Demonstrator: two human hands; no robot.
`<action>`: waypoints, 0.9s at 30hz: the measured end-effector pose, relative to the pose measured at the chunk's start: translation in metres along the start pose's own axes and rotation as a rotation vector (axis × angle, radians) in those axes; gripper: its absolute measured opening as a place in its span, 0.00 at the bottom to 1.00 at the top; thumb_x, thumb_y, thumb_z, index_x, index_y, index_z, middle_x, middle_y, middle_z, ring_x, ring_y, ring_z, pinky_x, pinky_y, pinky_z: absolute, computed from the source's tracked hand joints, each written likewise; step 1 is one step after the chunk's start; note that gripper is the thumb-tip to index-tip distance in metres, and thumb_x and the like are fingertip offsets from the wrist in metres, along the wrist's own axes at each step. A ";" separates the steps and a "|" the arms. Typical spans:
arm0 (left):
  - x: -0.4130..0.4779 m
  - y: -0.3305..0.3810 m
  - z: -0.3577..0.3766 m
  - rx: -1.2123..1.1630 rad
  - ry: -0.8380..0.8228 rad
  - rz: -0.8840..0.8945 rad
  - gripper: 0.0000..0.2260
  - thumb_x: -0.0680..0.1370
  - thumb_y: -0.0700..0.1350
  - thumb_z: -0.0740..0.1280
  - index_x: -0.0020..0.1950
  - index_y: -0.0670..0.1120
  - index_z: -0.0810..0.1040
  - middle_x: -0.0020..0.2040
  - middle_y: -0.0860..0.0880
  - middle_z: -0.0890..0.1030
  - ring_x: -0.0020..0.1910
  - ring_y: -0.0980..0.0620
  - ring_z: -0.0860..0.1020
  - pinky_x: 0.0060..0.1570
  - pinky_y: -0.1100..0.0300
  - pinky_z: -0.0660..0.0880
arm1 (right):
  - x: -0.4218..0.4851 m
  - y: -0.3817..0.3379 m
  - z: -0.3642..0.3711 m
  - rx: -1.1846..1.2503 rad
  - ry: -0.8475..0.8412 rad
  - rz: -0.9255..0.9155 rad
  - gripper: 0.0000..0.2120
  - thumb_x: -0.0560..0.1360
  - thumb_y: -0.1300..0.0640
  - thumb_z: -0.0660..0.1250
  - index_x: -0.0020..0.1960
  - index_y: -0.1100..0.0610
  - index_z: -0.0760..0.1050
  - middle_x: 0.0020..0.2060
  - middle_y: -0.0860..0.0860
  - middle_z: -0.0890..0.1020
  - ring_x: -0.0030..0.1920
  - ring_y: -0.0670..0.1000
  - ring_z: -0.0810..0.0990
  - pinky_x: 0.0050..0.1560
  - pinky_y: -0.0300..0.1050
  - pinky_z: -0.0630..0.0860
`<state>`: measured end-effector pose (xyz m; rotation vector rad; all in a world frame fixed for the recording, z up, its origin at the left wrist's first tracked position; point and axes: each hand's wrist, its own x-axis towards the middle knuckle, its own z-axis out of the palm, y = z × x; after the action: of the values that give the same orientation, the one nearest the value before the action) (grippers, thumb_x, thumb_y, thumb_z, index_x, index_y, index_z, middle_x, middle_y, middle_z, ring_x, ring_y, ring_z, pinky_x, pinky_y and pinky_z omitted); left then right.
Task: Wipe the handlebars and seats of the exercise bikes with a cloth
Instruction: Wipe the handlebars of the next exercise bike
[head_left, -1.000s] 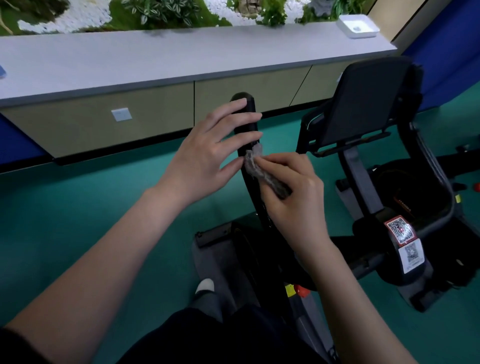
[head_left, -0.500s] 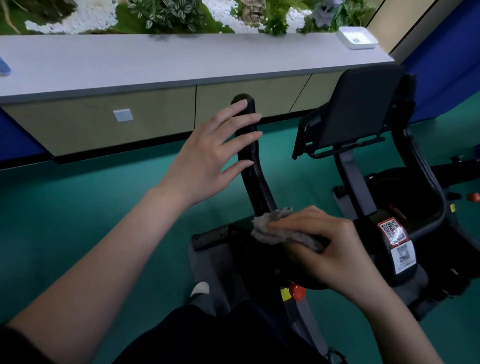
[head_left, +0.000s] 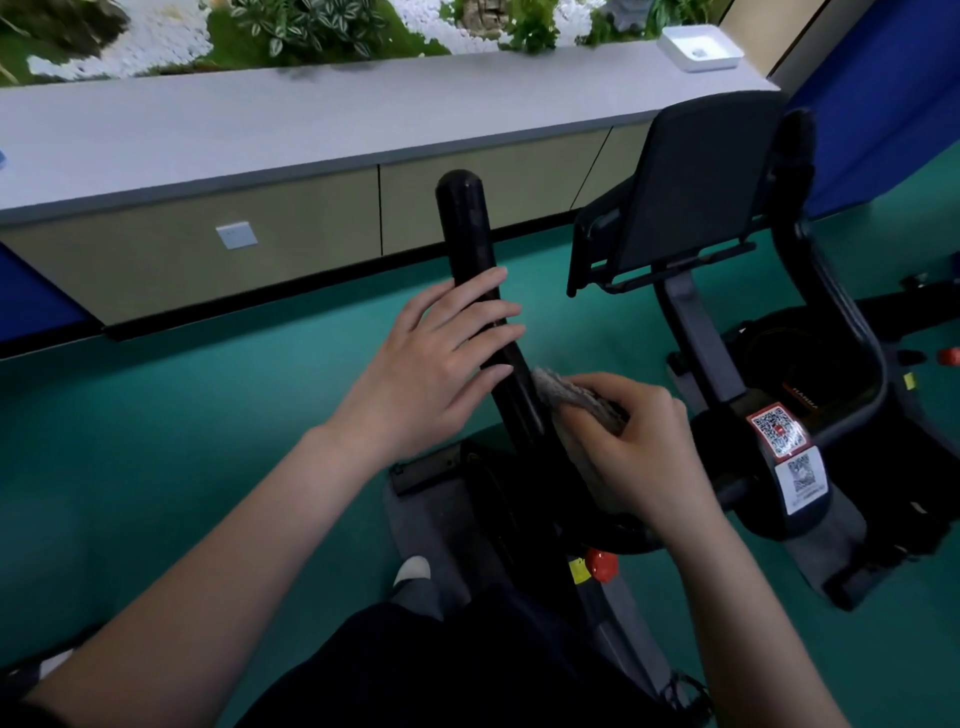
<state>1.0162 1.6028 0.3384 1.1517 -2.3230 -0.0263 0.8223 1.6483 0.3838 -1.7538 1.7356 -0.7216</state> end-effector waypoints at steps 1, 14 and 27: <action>0.000 0.001 0.001 -0.009 -0.001 -0.010 0.15 0.80 0.49 0.58 0.62 0.44 0.76 0.65 0.50 0.75 0.74 0.50 0.61 0.71 0.50 0.59 | -0.003 0.003 -0.004 0.005 -0.019 0.017 0.07 0.72 0.61 0.68 0.44 0.51 0.83 0.33 0.40 0.83 0.38 0.35 0.79 0.36 0.27 0.71; 0.000 0.004 0.006 -0.079 0.044 -0.027 0.14 0.80 0.47 0.59 0.61 0.43 0.77 0.63 0.48 0.76 0.74 0.49 0.62 0.72 0.49 0.57 | 0.018 0.005 0.001 -0.054 -0.173 0.100 0.06 0.74 0.58 0.66 0.41 0.57 0.80 0.32 0.54 0.81 0.37 0.51 0.79 0.34 0.39 0.71; -0.002 0.009 0.013 -0.142 0.082 -0.070 0.13 0.80 0.45 0.58 0.59 0.41 0.77 0.63 0.47 0.76 0.74 0.49 0.60 0.72 0.50 0.57 | -0.029 0.007 -0.020 -0.219 -0.173 0.028 0.07 0.72 0.60 0.65 0.43 0.54 0.82 0.30 0.50 0.80 0.33 0.50 0.78 0.36 0.46 0.72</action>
<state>1.0043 1.6075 0.3290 1.1402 -2.1711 -0.1640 0.8029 1.6768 0.3930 -1.8714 1.7698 -0.3661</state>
